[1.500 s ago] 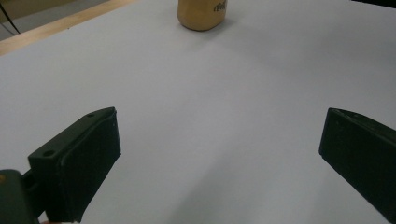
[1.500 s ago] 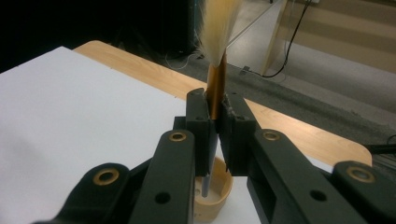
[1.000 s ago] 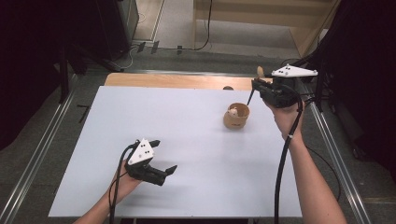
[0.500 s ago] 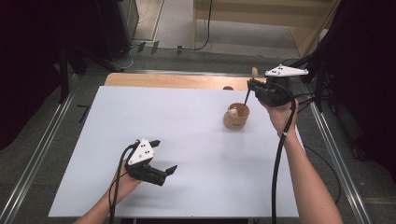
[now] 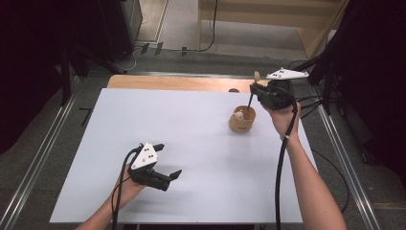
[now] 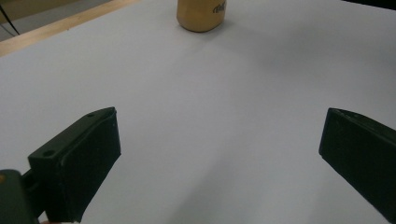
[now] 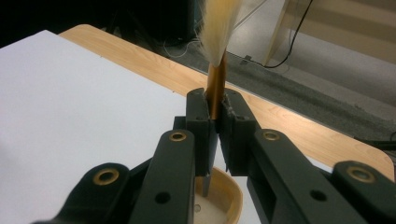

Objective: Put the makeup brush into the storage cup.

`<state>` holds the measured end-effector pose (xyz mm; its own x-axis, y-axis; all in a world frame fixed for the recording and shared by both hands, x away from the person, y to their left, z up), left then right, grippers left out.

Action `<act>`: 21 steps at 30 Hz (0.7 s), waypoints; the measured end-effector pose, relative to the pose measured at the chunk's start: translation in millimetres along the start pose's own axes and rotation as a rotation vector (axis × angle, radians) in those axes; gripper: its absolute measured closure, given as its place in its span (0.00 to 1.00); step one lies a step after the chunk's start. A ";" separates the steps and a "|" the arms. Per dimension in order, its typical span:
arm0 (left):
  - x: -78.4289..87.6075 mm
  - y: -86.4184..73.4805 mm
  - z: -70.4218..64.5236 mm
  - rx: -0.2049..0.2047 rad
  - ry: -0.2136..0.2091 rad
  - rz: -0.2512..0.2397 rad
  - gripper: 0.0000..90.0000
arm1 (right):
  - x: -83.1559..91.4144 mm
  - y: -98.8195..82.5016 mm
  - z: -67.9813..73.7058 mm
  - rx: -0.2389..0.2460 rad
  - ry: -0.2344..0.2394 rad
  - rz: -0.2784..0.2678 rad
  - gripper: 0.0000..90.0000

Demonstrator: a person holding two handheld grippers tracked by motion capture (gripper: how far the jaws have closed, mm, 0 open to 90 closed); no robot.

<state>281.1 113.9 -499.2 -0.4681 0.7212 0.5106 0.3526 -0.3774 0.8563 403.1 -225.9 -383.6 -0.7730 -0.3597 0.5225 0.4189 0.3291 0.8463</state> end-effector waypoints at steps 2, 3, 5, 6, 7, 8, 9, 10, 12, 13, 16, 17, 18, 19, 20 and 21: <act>-0.1 -0.2 0.1 0.001 0.001 0.001 0.00 | -2.2 -1.5 0.4 0.001 0.000 0.005 0.94; -0.1 -0.2 0.1 0.000 0.000 0.001 0.00 | -3.4 -2.5 0.6 0.002 0.001 0.008 0.94; 0.1 -0.1 0.2 -0.002 0.000 0.003 0.00 | -6.1 -4.9 1.1 0.002 0.001 0.016 0.94; 0.1 -0.2 0.1 -0.003 0.000 0.003 0.00 | -7.2 -6.1 1.4 0.003 0.001 0.021 0.94; 0.0 -0.1 0.1 -0.001 0.000 0.001 0.00 | -8.3 -7.3 1.6 0.003 0.001 0.024 0.94; 0.0 -0.1 0.2 -0.001 0.000 0.001 0.00 | -9.3 -8.4 2.1 0.000 0.001 0.027 0.94; 0.0 -0.2 0.2 -0.001 0.000 0.001 0.00 | -10.2 -9.3 2.3 0.000 0.003 0.028 0.94; 0.1 -0.1 0.3 -0.001 -0.001 0.002 0.00 | -11.1 -10.3 2.6 0.000 0.003 0.030 0.94; 0.0 -0.2 0.1 -0.003 -0.001 0.004 0.00 | -12.9 -11.8 2.8 0.000 0.003 0.031 0.94; -0.1 -0.2 0.0 -0.002 -0.003 0.003 0.00 | -13.6 -12.6 3.0 -0.003 0.003 0.034 0.94; -0.2 -0.2 0.1 -0.001 -0.002 0.002 0.00 | -15.9 -15.0 3.1 -0.006 0.002 0.039 0.94; -0.2 -0.3 0.2 -0.003 -0.001 0.004 0.00 | -16.7 -15.7 2.8 -0.007 0.002 0.039 0.94; -0.2 -0.3 0.1 -0.003 -0.001 0.004 0.00 | -17.4 -16.3 2.5 -0.008 0.002 0.039 0.94; -0.2 -0.3 0.1 -0.002 -0.002 0.003 0.00 | -17.8 -17.1 2.3 -0.011 0.001 0.041 0.94; -0.1 -0.2 0.0 -0.002 -0.002 0.003 0.00 | -18.5 -17.8 2.1 -0.011 0.003 0.041 0.94; -0.1 -0.1 -0.1 -0.002 -0.002 0.002 0.00 | -19.1 -18.5 1.9 -0.011 0.002 0.042 0.94</act>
<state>281.0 113.8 -499.3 -0.4655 0.7220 0.5118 0.3515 -0.3799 0.8556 409.2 -223.5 -409.5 -0.7537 -0.3470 0.5581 0.4567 0.3342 0.8245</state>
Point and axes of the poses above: each handheld gripper's, and its own axes: x roughly backward along the jaws, y roughly out of its top, z roughly to its left, the point moved 5 cm from there along -x, roughly forward along the jaws, and after that the axes turned 6 degrees about x, right-handed, at the moved point
